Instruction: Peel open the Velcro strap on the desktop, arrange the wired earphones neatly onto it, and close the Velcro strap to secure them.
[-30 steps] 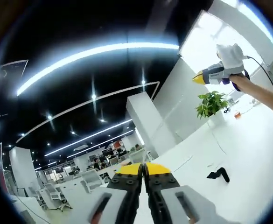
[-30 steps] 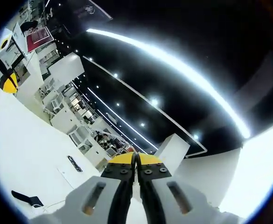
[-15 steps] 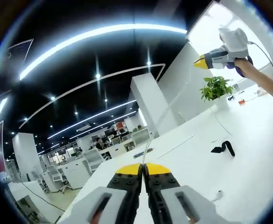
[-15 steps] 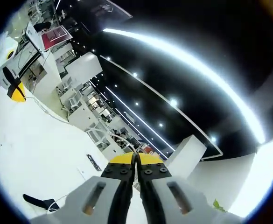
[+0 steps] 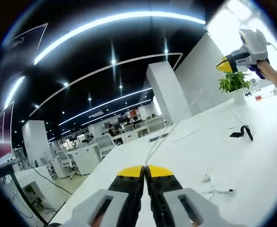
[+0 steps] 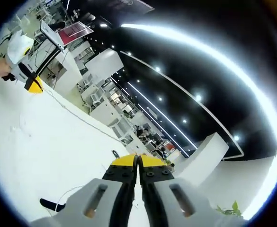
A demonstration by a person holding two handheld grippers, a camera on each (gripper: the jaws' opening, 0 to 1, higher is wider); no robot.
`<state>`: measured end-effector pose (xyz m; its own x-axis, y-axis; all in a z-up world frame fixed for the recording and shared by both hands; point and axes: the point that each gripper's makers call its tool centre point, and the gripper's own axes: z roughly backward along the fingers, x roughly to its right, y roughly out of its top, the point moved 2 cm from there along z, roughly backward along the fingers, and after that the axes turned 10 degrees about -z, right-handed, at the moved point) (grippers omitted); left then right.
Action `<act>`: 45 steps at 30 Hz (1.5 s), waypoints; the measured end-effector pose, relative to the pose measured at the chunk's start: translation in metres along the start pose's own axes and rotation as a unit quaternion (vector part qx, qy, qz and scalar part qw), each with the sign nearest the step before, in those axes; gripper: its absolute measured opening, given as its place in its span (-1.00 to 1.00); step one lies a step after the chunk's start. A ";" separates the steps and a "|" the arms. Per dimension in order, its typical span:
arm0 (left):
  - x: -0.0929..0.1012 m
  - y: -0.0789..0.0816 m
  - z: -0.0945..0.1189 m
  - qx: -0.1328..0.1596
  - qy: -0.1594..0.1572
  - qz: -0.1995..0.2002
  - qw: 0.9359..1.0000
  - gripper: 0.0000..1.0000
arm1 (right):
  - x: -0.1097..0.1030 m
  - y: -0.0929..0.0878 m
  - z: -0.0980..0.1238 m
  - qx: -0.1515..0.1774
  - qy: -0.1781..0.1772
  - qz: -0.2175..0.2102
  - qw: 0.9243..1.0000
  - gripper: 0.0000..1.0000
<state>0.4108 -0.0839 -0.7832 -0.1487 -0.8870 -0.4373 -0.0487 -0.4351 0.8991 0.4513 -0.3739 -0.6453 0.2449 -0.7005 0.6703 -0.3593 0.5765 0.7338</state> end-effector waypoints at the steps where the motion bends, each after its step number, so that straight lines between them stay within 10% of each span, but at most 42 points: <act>1: 0.003 -0.002 0.000 -0.004 -0.005 -0.006 1.000 -0.87 | -0.002 0.000 0.000 0.000 0.001 0.000 1.000 -0.93; 7: 0.027 -0.003 0.004 -0.009 -0.034 -0.015 0.999 -0.87 | -0.009 -0.009 -0.001 -0.008 0.010 0.004 1.000 -0.93; 16: 0.011 0.009 0.000 0.010 -0.035 -0.013 0.999 -0.87 | -0.009 -0.017 0.000 -0.018 0.013 -0.001 1.000 -0.93; 34: 0.019 0.133 0.047 0.129 -0.042 -0.042 0.990 -0.88 | 0.001 -0.012 0.008 -0.005 0.005 -0.011 1.000 -0.93; 45: 0.010 0.115 0.025 0.094 -0.024 -0.066 0.993 -0.88 | 0.005 -0.006 0.012 0.006 -0.001 -0.010 1.000 -0.93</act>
<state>0.3791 -0.1386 -0.6837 -0.1752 -0.8141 -0.5537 -0.2530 -0.5063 0.8244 0.4441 -0.3856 -0.6476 0.2496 -0.7128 0.6555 -0.3657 0.5574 0.7454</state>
